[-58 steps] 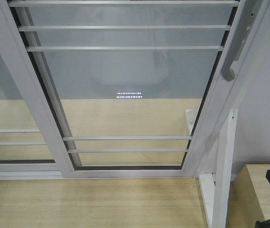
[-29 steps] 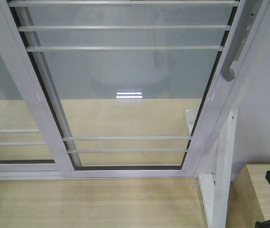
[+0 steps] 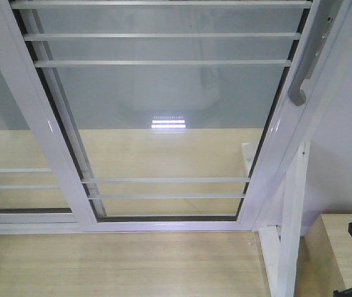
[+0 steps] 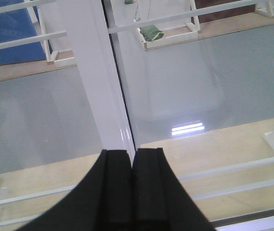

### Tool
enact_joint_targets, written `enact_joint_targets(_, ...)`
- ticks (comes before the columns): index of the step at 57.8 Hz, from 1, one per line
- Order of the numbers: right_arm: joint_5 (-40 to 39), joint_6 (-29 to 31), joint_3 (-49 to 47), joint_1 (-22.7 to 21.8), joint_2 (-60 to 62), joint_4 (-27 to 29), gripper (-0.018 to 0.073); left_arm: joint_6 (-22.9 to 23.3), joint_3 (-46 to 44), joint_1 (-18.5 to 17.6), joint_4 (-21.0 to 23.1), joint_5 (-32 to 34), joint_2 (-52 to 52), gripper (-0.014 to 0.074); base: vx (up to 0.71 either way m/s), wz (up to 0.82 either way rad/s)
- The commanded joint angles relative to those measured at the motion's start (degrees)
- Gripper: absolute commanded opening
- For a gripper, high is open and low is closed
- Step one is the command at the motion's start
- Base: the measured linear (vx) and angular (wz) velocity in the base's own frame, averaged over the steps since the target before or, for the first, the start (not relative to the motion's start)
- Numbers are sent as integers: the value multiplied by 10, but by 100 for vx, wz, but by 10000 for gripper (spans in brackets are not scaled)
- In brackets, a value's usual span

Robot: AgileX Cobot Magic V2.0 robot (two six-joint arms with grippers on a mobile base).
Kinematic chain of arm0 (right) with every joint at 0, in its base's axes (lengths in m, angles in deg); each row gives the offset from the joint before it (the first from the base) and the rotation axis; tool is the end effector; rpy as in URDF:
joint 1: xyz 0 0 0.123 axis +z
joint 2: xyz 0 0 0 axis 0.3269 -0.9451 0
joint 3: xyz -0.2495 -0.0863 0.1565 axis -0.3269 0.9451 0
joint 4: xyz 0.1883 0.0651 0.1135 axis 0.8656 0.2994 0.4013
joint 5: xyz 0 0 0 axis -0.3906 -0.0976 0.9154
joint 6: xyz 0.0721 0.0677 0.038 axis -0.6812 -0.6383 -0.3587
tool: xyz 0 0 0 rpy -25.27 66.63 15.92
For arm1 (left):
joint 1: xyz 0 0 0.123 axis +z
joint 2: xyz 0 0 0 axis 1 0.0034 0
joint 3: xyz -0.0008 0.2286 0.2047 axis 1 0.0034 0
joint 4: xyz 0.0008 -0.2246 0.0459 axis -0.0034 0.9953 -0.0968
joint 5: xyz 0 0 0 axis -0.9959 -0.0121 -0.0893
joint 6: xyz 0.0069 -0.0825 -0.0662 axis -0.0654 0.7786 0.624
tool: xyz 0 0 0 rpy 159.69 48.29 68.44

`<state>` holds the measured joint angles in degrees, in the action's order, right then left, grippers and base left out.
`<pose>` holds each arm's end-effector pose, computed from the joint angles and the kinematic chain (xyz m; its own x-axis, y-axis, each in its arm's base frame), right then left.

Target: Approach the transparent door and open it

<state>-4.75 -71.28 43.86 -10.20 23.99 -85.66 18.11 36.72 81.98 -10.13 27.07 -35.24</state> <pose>0.0235 0.0050 0.1722 -0.1825 -0.3020 -0.9357 -0.2236 0.9395 -0.2596 0.0249 0.0050 0.1752 -0.2078 0.1534 -0.9661 0.0863 0.9866 0.1381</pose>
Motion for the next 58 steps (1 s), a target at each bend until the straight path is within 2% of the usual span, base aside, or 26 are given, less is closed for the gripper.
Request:
enact_joint_targets(1,-50,8,7,-1,-2,-5,-1,0,13,-2,-7,54,-2,4,0,0)
enact_joint_targets(30,-50,8,7,-1,-2,-5,-1,6,13,-2,-1,219,-2,4,0,0)
enact_joint_targets(45,-55,8,7,-1,-2,-4,-1,5,13,-1,-2,217,-2,4,0,0)
enact_joint_targets(58,-126,-4,7,-1,-2,56,-1,5,13,-1,-1,225,-2,4,0,0)
